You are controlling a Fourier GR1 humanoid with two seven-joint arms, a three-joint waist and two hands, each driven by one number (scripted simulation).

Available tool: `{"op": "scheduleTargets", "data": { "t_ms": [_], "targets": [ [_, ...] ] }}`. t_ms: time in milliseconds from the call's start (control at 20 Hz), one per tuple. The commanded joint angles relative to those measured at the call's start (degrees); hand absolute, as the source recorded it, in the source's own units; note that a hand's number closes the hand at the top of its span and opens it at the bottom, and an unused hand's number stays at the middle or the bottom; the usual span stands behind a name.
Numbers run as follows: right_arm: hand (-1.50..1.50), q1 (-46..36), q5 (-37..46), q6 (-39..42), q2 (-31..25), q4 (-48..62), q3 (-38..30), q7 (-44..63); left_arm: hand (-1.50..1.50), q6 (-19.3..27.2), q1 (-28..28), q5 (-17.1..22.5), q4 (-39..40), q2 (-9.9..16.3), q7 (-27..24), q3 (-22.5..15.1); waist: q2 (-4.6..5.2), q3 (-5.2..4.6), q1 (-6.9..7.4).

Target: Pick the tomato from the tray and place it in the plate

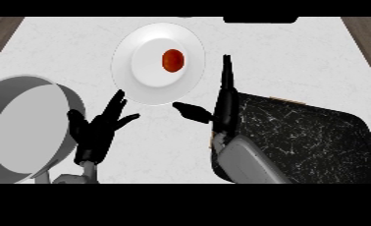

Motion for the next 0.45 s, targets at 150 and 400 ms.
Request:
{"op": "scheduleTargets", "data": {
  "t_ms": [150,400],
  "targets": [
    [-1.5,8.12,10.65,-0.96,-0.32,-8.43,6.73,8.98,0.0,0.88,1.4,-1.16,0.12,2.17,1.8,2.25,-0.11,-0.01,-0.48],
    [-1.5,11.42,12.6,-4.6,0.44,-8.42,11.26,10.41,0.0,0.45,4.54,-2.52,-1.13,2.02,1.1,0.52,-0.02,0.01,0.07]
  ]
}}
